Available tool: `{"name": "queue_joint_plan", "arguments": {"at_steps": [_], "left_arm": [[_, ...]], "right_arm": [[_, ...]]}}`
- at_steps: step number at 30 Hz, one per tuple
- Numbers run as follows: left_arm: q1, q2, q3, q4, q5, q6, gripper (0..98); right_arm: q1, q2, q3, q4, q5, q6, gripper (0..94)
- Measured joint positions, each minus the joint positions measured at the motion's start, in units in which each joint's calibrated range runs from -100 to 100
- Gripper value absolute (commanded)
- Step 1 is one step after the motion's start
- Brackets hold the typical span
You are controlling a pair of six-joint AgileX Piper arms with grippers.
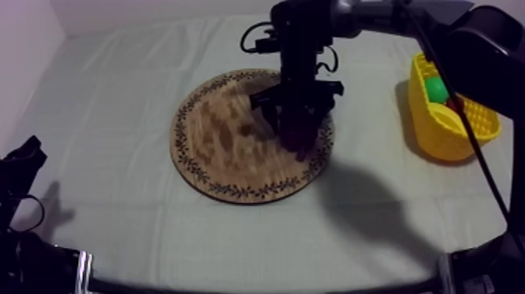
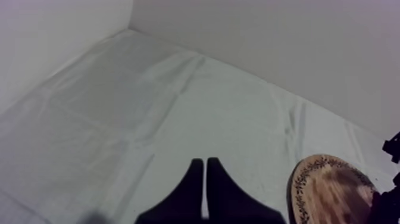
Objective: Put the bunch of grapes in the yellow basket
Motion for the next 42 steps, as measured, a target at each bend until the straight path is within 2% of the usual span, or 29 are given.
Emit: {"name": "queue_joint_plan", "arguments": {"at_steps": [6,11,18,30,42], "left_arm": [[0.00,0.00,0.00,0.00,0.00,0.00,0.0],[0.00,0.00,0.00,0.00,0.00,0.00,0.0],[0.00,0.00,0.00,0.00,0.00,0.00,0.0],[0.00,0.00,0.00,0.00,0.00,0.00,0.0],[0.00,0.00,0.00,0.00,0.00,0.00,0.0]], "right_arm": [[0.19,0.29,-0.48,0.00,-0.29,0.20,39.9],[0.39,-0.33,-0.35,0.00,-0.89,0.40,36.0],[0.47,-4.31,0.27,0.00,0.25,1.23,35.4],[1.25,-16.61,-0.98,2.23,5.30,3.61,35.1],[3.02,-29.07,2.58,3.96,5.52,5.83,36.1]]}}
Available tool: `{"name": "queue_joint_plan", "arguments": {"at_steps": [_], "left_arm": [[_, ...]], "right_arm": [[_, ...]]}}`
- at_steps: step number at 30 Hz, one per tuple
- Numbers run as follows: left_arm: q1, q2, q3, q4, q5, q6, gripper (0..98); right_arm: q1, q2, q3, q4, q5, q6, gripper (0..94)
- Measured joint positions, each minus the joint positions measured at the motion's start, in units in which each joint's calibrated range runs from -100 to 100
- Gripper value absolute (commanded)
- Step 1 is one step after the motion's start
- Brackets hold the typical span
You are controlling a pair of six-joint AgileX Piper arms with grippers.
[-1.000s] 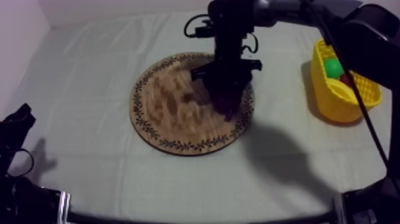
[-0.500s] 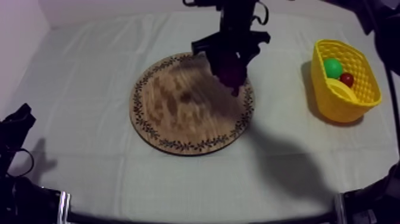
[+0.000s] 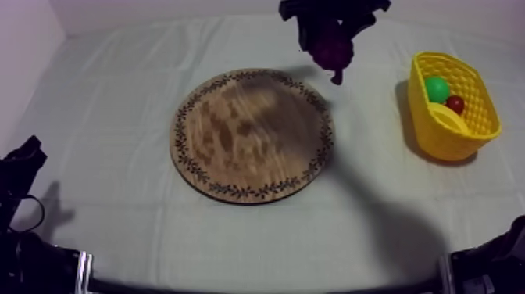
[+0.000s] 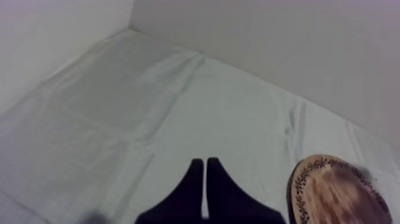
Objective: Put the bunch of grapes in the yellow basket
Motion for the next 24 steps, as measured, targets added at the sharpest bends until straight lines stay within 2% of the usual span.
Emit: {"name": "queue_joint_plan", "arguments": {"at_steps": [6,12,24], "left_arm": [[0.00,0.00,0.00,0.00,0.00,0.00,0.0],[0.00,0.00,0.00,0.00,0.00,0.00,0.0],[0.00,0.00,0.00,0.00,0.00,0.00,0.0]], "right_arm": [[3.26,-4.70,6.07,0.24,-0.36,1.10,36.4],[8.93,-9.31,11.97,0.29,-1.04,3.18,36.7],[21.74,-15.66,23.85,3.26,-2.75,7.76,37.7]]}}
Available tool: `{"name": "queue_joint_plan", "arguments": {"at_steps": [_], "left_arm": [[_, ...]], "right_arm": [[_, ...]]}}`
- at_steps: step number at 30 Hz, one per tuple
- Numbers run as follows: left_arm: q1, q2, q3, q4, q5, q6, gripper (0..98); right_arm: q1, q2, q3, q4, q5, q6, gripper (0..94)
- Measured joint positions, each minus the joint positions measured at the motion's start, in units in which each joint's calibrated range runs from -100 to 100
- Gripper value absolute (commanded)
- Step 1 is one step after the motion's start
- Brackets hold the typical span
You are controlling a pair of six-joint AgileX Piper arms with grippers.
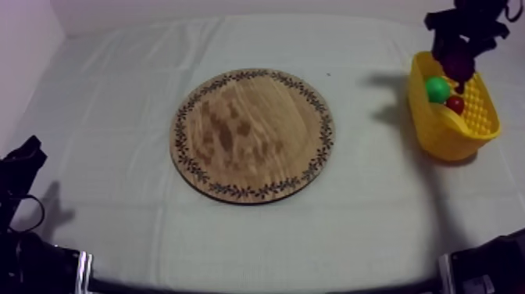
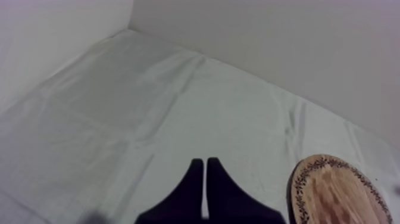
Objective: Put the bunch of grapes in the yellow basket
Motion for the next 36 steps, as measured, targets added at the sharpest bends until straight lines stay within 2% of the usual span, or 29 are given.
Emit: {"name": "queue_joint_plan", "arguments": {"at_steps": [10,21,29,36], "left_arm": [[0.00,0.00,0.00,0.00,0.00,0.00,0.0],[0.00,0.00,0.00,0.00,0.00,0.00,0.0],[0.00,0.00,0.00,0.00,0.00,0.00,0.0],[0.00,0.00,0.00,0.00,0.00,0.00,0.0]], "right_arm": [[7.81,-0.25,2.84,2.11,-1.23,2.32,37.9],[7.52,5.68,4.02,1.08,-4.66,1.63,40.3],[6.25,13.25,2.60,0.63,-7.36,0.63,51.6],[6.12,16.57,-1.20,-0.47,-5.80,0.53,63.2]]}}
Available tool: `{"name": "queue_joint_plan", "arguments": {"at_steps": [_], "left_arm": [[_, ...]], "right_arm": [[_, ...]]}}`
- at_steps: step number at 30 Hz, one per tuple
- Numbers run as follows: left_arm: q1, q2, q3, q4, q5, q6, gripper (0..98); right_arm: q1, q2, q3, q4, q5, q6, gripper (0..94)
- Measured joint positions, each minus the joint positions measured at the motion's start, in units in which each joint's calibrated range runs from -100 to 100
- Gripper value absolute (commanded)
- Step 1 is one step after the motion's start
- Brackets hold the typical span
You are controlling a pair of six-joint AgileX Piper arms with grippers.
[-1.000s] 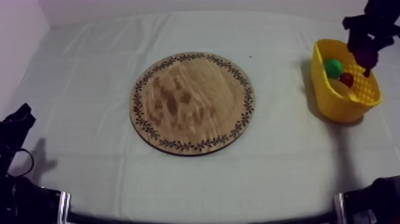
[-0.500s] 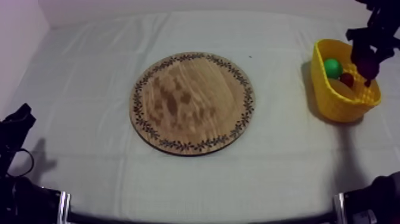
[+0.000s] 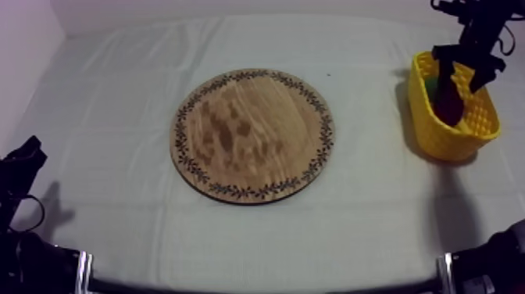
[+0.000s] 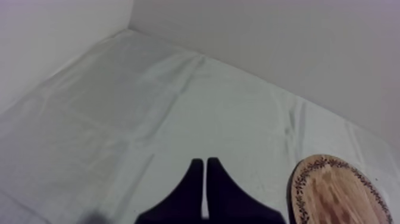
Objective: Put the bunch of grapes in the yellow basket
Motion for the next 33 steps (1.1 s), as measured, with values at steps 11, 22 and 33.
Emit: {"name": "queue_joint_plan", "arguments": {"at_steps": [11,22,33], "left_arm": [[0.00,0.00,0.00,0.00,0.00,0.00,0.0],[0.00,0.00,0.00,0.00,0.00,0.00,0.0],[0.00,0.00,0.00,0.00,0.00,0.00,0.0]], "right_arm": [[1.18,-8.31,2.96,-1.30,-1.45,1.36,41.9],[1.83,-26.02,17.57,-1.80,-6.69,3.84,3.2],[1.26,-49.36,40.38,-0.31,-26.34,1.45,0.4]]}}
